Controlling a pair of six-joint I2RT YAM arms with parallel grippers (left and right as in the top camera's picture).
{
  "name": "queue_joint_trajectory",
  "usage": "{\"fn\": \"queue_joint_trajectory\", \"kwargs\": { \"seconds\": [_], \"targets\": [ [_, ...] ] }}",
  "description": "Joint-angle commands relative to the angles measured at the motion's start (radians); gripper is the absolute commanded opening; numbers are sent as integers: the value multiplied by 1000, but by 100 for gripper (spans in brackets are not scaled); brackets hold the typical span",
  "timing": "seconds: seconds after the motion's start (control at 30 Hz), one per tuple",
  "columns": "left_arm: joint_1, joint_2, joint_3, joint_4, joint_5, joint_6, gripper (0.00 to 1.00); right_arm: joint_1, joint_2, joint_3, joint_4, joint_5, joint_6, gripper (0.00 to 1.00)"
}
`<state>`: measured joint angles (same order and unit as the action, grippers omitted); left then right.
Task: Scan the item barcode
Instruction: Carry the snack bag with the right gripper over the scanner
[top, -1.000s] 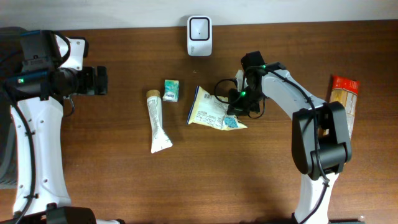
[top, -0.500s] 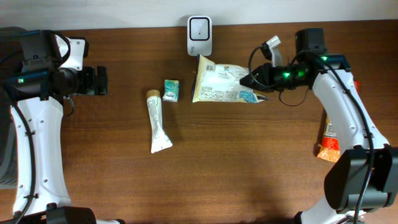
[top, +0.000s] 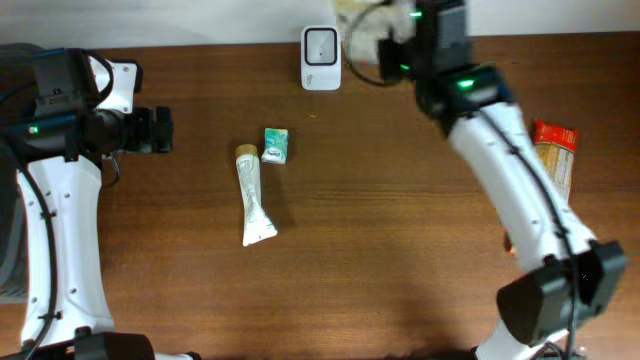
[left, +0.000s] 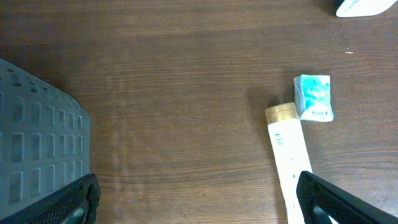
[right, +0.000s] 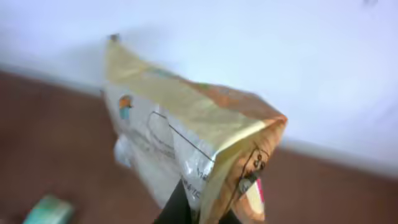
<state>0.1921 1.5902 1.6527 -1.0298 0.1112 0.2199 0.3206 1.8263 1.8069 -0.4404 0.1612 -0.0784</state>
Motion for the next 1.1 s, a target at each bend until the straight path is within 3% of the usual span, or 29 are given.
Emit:
{"fn": "queue_joint_trajectory", "kwargs": {
  "seconds": [0.0,0.13,0.27,0.37,0.5,0.67,0.8,0.87,0.97,1.07],
  "targets": [
    [1,-24,1,0,-4,13,99,88,89,22,279,446,-315,4],
    [1,-24,1,0,-4,13,99,120,246,22,663,562,-646,4],
    [1,-24,1,0,-4,13,99,126,379,22,872,562,-875,4],
    [1,-24,1,0,-4,13,99,141,422,22,889,554,-905,4],
    [1,-24,1,0,-4,13,99,149,453,21,899,531,-1054,4],
    [1,-24,1,0,-4,13,99,149,460,21,901,446,-1082,4],
    [1,-24,1,0,-4,13,99,149,497,21,911,395,-1253,4],
    [1,-24,1,0,-4,13,99,149,552,21,1030,397,-1352,4],
    [1,-24,1,0,-4,13,99,150,599,21,1172,396,-1371,4],
    [1,-24,1,0,-4,13,99,150,615,21,1208,397,-1391,4]
  ]
}}
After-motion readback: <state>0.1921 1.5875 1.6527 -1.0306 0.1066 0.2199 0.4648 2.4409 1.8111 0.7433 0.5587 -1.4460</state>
